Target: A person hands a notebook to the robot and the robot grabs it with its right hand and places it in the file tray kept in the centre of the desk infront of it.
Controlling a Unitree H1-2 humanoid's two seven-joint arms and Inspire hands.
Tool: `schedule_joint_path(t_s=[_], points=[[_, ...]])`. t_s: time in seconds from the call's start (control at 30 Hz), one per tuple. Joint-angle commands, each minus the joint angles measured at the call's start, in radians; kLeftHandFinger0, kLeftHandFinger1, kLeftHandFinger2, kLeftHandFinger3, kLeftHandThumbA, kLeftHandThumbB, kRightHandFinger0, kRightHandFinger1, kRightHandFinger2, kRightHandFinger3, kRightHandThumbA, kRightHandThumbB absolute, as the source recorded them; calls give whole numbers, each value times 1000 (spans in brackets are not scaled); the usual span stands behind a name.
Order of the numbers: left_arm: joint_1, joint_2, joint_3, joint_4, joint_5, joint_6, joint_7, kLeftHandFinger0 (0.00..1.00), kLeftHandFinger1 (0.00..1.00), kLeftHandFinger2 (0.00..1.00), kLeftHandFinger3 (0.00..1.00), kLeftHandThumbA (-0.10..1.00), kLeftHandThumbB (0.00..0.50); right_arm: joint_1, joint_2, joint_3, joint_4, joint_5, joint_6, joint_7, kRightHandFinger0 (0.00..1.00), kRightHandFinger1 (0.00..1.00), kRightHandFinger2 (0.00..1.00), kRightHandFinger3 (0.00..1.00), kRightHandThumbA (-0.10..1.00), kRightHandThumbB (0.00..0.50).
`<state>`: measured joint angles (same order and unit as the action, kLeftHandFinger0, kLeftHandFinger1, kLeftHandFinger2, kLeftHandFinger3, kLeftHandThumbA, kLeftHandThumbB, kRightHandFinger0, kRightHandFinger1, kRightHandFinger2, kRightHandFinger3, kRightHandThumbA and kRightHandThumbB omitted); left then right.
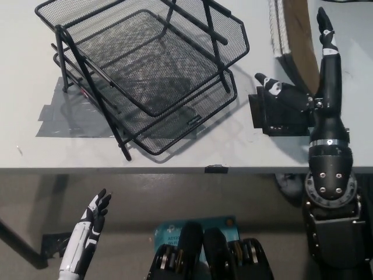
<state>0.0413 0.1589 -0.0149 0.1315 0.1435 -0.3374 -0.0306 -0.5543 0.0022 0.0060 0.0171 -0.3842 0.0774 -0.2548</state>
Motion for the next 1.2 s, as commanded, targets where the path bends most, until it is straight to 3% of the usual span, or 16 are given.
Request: schedule_joint_path(t_s=[0.0, 0.1, 0.23, 0.6, 0.67, 0.7, 0.73, 0.77, 0.8, 0.83, 0.87, 0.97, 1.03, 1.17], points=[[-14, 12, 5, -23, 14, -30, 12, 1000, 1000, 1000, 1000, 1000, 444, -29, -4, 35, -11, -134, -50, -91, 1000, 1000, 1000, 1000, 959, 313], [-21, 14, 7, -28, 9, -14, 8, 1000, 1000, 1000, 1000, 1000, 453, -43, -8, 41, -3, -136, -41, -94, 1000, 1000, 1000, 1000, 932, 299], [-23, 14, 7, -21, 9, -29, 9, 1000, 1000, 1000, 1000, 1000, 442, -58, -12, 31, 6, -132, -26, -96, 1000, 1000, 1000, 1000, 998, 312], [-23, 17, 5, -29, 15, -25, 7, 1000, 1000, 1000, 1000, 1000, 439, -122, -25, 6, 105, -128, -1, -120, 1000, 1000, 1000, 1000, 971, 310], [-24, 17, 5, -29, 17, -23, 8, 1000, 1000, 1000, 1000, 1000, 439, -138, -23, -2, 126, -148, 22, -150, 1000, 1000, 1000, 1000, 936, 270], [-25, 16, 5, -28, 16, -22, 8, 1000, 1000, 1000, 1000, 1000, 440, -156, -34, -7, 154, -157, 7, -176, 846, 889, 930, 1000, 849, 135], [-26, 15, 5, -28, 15, -21, 8, 1000, 1000, 1000, 1000, 1000, 443, -168, -45, -7, 173, -161, 1, -183, 520, 586, 645, 751, 840, 118], [-26, 14, 5, -28, 14, -19, 7, 1000, 1000, 1000, 1000, 1000, 444, -174, -52, -5, 183, -163, 1, -181, 348, 427, 492, 602, 835, 106], [-26, 15, 5, -29, 13, -20, 6, 1000, 1000, 1000, 1000, 1000, 436, -183, -67, 7, 201, -185, -1, -187, 70, 105, 139, 228, 874, 15], [-26, 15, 4, -30, 10, -21, 4, 1000, 1000, 1000, 1000, 1000, 436, -191, -77, 18, 215, -205, -2, -194, 14, 21, 28, 90, 915, 23], [-29, 15, 5, -29, 8, -20, 3, 1000, 1000, 1000, 1000, 1000, 443, -208, -85, 32, 245, -225, -22, -216, 1, 1, 1, 24, 969, 38], [-37, 14, 5, -23, 11, -19, 6, 1000, 1000, 1000, 1000, 1000, 449, -228, -86, 42, 271, -232, -37, -249, 0, 0, 74, 41, 1000, 38], [-36, 15, 5, -27, 8, -15, 4, 1000, 1000, 1000, 1000, 1000, 445, -229, -79, 37, 268, -209, -55, -250, 0, 0, 56, 5, 1000, 49], [-38, 19, 7, -28, 7, -15, 2, 1000, 1000, 1000, 1000, 1000, 443, -226, -73, 36, 267, -192, -84, -265, 0, 0, 108, 40, 1000, 42]])
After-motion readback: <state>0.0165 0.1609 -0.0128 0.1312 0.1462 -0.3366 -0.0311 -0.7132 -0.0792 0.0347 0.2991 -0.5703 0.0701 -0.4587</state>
